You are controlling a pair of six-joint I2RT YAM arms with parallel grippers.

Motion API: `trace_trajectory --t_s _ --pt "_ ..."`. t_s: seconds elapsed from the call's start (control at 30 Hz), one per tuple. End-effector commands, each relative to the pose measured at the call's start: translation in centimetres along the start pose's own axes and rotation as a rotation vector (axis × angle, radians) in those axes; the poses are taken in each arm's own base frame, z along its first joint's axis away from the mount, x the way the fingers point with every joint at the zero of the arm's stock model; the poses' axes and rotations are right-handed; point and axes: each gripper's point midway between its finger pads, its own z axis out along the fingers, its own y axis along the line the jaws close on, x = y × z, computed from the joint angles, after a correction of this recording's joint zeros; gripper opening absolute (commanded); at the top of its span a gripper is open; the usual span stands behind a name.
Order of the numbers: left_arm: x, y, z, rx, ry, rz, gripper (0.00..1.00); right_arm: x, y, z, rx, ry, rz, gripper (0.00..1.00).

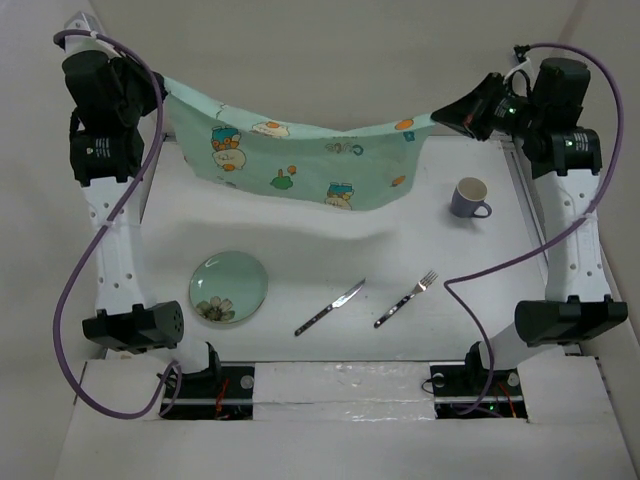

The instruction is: Set the dinner table for one person

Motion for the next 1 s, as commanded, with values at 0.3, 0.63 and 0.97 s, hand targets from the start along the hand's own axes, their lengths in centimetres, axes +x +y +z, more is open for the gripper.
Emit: trace_trajectory --t_s 0.3,0.63,0.97 --pt "0.5 -0.9 2.2 0.079 -0.003 -0.045 0.0 -6.8 2.4 -0.8 -0.026 -0.236 -0.103 0.0" --pt "4.6 -0.3 10.8 0.088 0.109 -0.116 0.0 -13.2 -3.3 6.9 0.012 -0.263 -0.064 0.0" --pt "4.8 -0.6 9.7 0.122 0.116 -0.124 0.0 -14.1 -3.9 6.1 -0.024 -0.276 -0.046 0.0"
